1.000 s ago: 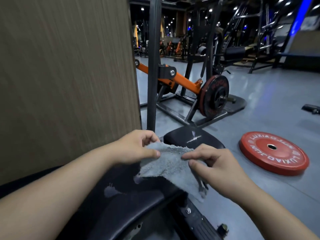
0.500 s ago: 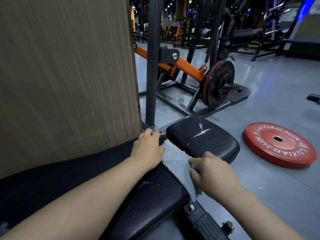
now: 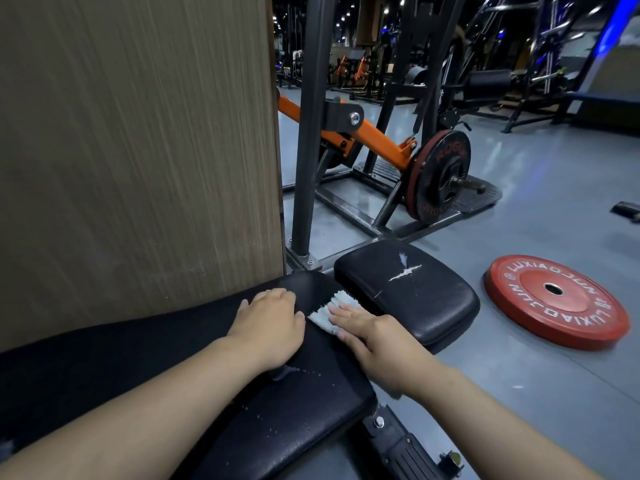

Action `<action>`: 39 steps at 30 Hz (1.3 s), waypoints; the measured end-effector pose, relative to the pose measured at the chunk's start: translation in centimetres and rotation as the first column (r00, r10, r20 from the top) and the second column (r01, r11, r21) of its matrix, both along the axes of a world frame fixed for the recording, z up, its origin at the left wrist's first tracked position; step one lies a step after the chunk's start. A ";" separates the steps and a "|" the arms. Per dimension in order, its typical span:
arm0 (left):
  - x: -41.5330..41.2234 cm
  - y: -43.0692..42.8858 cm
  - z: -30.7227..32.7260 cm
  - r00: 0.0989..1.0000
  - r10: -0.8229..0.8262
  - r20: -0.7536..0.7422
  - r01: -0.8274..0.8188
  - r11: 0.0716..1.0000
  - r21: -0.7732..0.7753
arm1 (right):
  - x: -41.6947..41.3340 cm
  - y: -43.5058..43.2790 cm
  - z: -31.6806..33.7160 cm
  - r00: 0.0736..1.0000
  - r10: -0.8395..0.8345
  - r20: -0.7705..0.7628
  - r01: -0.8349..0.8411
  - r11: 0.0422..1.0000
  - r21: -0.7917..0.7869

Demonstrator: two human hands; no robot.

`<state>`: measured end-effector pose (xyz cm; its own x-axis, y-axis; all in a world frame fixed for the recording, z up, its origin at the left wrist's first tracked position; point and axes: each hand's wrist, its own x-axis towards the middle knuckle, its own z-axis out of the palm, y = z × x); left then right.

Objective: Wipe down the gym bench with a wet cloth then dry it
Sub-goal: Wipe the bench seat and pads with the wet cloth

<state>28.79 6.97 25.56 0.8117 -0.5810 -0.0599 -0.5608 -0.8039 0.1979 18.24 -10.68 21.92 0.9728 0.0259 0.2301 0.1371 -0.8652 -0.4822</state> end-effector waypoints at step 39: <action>-1.1 -6.8 -0.4 0.984 -0.001 -0.175 0.063 0.935 0.349 | 11.1 -7.1 1.7 0.940 -0.219 -0.261 0.106 0.917 -0.385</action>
<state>27.68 0.20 25.19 0.7529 -0.5227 -0.4001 -0.5701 -0.8216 0.0004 29.32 -17.75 23.65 0.9919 -0.1120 -0.0604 -0.1191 -0.9844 -0.1295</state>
